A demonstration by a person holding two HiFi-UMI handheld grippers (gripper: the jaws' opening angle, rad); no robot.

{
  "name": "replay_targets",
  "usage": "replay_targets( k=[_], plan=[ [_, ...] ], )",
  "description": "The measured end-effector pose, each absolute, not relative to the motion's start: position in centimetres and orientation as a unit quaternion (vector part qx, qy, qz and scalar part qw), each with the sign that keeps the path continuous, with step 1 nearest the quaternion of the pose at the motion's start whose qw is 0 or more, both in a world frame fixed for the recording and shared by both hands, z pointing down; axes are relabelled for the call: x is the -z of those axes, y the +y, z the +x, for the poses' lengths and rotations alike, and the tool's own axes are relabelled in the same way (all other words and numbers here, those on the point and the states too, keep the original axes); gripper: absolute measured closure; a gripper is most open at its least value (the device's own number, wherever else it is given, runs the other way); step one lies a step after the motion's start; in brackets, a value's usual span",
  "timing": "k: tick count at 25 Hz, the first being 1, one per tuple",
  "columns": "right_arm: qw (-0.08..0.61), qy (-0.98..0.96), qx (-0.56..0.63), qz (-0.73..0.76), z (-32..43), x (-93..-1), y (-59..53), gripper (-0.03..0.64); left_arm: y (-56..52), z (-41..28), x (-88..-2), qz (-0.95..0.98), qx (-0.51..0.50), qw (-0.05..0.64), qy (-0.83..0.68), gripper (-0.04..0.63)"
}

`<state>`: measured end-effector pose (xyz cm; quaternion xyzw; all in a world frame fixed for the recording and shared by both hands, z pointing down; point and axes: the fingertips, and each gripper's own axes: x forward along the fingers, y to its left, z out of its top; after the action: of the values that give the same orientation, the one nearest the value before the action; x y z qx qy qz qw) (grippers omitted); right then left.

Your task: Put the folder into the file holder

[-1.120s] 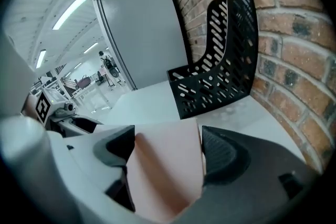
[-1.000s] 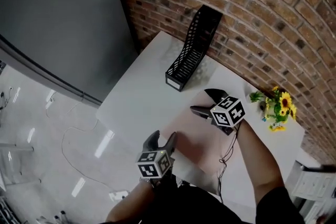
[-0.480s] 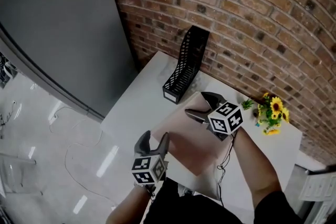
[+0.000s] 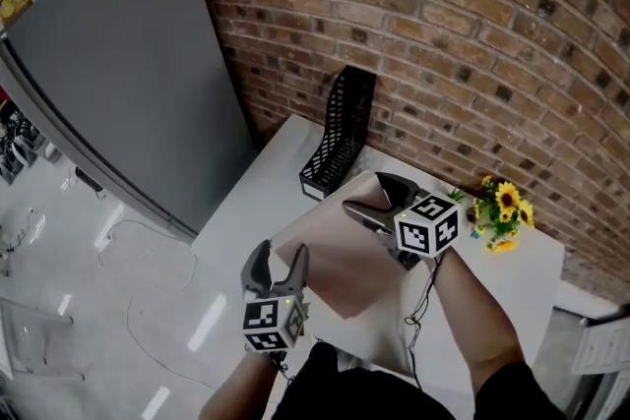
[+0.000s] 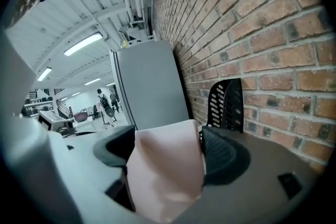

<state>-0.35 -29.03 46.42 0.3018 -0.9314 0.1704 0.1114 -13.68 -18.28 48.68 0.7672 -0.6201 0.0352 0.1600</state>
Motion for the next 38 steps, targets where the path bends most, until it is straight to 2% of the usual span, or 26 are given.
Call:
replay_targets(
  k=[6,20,30,38],
  plan=[
    [0.065,-0.929,-0.186,0.314,1.1,-43.9,-27.9,0.212,-17.1,-12.6,-46.6,0.773,-0.029,0.133,-0.619,0.314],
    [0.018,-0.905,-0.228,0.359,7.4,-42.3,-23.9,0.221,-12.1,-6.8,-43.2,0.805,-0.034,0.044,-0.59,0.314],
    [0.025,-0.901,-0.242,0.359,11.0,-43.4,-20.2,0.23,-8.6,-3.6,-42.7,0.826,-0.032,0.032,-0.561,0.314],
    [0.0,-0.911,-0.225,0.347,12.5,-43.0,-18.1,0.235,-6.8,-2.5,-42.6,0.835,-0.023,0.026,-0.55,0.314]
  ],
)
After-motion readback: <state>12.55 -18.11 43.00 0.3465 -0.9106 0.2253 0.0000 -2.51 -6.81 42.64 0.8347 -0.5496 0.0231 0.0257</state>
